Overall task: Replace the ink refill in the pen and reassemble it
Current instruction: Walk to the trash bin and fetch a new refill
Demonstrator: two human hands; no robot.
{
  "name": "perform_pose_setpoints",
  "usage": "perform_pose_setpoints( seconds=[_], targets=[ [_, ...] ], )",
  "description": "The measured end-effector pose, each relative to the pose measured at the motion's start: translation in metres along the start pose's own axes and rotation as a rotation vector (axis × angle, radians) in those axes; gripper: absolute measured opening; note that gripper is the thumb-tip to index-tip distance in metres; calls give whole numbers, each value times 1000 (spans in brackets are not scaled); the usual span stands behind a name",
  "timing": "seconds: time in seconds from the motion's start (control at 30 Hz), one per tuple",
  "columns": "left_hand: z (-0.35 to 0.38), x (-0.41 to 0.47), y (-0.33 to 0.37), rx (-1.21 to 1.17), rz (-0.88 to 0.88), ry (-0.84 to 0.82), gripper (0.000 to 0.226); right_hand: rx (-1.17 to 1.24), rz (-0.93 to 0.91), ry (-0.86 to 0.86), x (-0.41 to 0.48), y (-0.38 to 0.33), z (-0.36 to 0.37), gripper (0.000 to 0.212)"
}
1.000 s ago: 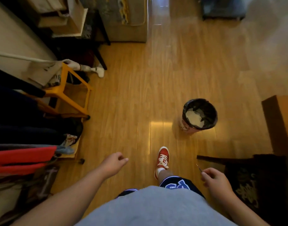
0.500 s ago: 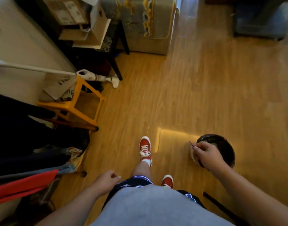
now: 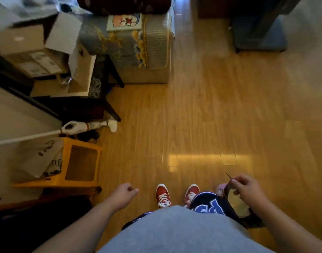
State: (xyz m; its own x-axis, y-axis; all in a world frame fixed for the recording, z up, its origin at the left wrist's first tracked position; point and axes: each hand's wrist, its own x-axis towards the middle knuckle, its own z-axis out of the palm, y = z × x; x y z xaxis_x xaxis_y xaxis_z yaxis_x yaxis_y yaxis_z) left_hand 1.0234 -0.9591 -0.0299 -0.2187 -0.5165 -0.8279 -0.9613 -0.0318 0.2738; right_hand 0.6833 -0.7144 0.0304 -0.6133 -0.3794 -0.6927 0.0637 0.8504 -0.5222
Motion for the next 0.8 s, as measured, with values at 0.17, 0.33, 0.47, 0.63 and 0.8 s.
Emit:
perform_pose_setpoints(
  seconds=[0.17,0.33,0.47,0.63,0.8],
  targets=[
    [-31,61,129,68,163,-56,26,72,164,119,43,19,-36,10],
    [-40,117,253,155,243,-115,24,137,315,198,95,28,-71,10],
    [-51,138,332,230,227,-138,21,189,349,193,139,9,-114,10],
    [-72,147,408,333,236,-111,19,286,265,187,201,-41,-177,13],
    [-97,176,473,426,225,-128,16,373,185,257,263,-96,-234,14]
  ],
)
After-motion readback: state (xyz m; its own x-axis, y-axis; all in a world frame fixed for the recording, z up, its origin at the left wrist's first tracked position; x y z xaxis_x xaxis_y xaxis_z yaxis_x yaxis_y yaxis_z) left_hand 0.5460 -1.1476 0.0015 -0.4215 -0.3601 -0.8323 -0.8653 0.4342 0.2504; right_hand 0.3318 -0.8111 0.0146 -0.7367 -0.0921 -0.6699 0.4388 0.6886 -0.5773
